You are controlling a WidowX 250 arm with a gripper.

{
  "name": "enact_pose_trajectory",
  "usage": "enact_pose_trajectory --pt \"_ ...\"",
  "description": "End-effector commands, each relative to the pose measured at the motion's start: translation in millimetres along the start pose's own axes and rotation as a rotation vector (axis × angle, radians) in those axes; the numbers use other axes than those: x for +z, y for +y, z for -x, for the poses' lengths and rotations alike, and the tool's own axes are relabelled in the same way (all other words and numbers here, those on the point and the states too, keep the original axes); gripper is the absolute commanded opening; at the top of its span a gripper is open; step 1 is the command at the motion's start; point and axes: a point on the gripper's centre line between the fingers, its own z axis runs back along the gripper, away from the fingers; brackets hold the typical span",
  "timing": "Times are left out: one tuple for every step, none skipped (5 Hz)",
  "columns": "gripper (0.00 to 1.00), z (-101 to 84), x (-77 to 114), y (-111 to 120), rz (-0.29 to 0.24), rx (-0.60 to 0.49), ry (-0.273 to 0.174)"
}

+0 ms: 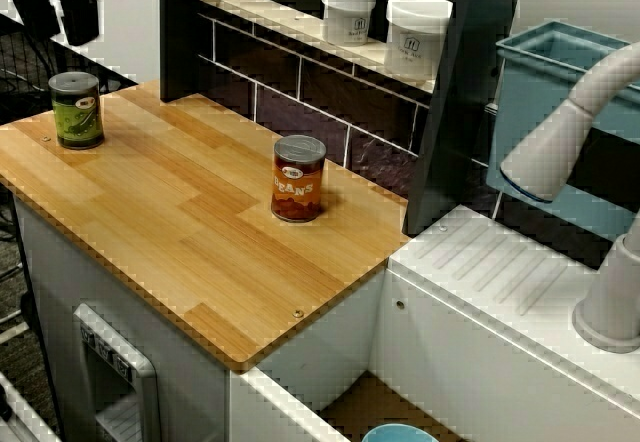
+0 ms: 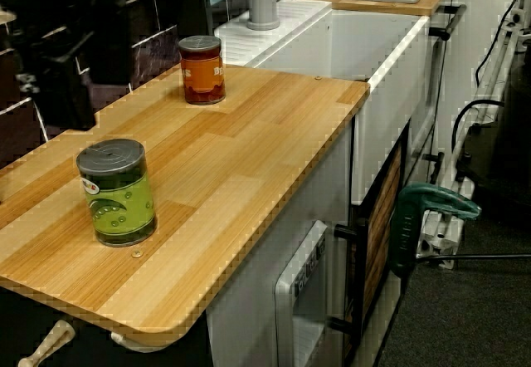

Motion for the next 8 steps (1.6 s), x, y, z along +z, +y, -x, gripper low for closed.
enact_pose_trajectory --pt "1.0 -24.2 21.9 43.7 -0.031 0.018 -0.071" --pt "1.0 -28.5 15.0 55.3 -0.059 0.015 -0.067" --pt "1.0 -27.1 10.3 63.4 -0.071 0.004 -0.063" --pt "1.0 -26.3 6.7 68.9 -0.071 -0.031 -0.062" --pt "1.0 -29.7 0.6 72.1 -0.086 -0.058 -0.06" --pt "1.0 -33.3 -4.7 74.3 -0.115 -0.076 -0.063" --pt "1.0 -18.2 -18.6 60.1 -0.128 -0.142 -0.041" --pt "1.0 -10.9 -22.8 57.0 -0.14 -0.221 -0.016"
